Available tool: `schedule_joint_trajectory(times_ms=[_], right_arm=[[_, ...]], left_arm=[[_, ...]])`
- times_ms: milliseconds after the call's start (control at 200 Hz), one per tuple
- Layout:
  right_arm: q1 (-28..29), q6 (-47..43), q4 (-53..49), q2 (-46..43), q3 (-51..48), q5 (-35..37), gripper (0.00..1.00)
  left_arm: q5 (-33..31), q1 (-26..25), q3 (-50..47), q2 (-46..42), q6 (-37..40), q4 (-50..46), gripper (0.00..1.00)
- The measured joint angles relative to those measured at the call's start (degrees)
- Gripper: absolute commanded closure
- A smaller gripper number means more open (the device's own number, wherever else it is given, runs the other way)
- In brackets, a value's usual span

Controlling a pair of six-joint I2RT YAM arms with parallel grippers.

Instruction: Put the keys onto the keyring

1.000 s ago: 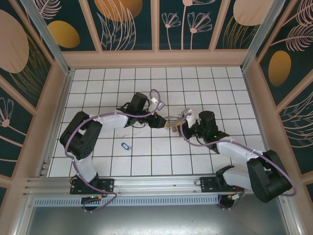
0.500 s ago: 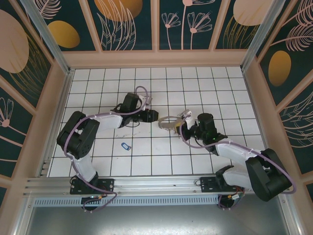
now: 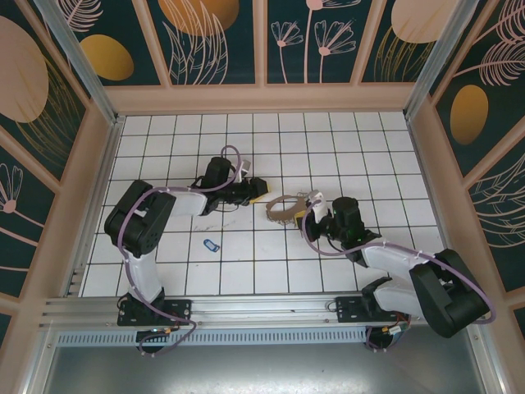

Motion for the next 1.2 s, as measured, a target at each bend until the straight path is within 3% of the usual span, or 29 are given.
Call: schedule_joint_trajectory(times_ms=[465,581,826,991,1201], right_arm=[[0.0,0.22,2.38,0.0,-0.85,0.0,1.0],[0.0,0.2,2.38,0.0,-0.94,0.04,1.0],[0.0,0.57,1.97,0.02,-1.33,0.66,1.0],[0.13,2.97,1.62,0.0,-2.54,2.29,1.0],[0.46,6.78,9.01,-0.42,-5.7,4.59,1.0]], left_arm=[[3.23,-3.28,7.45,6.73,0.07,-9.03,0.51],[4.15,-3.28,7.61,6.95,0.24,-9.16,0.59],[4.61,-2.93,7.48,6.91,-2.69,-7.1,1.0],[4.09,-3.3,5.09,4.26,-5.84,-0.46,1.0],[1.4,-3.3,-1.73,2.36,-13.62,10.38,1.0]])
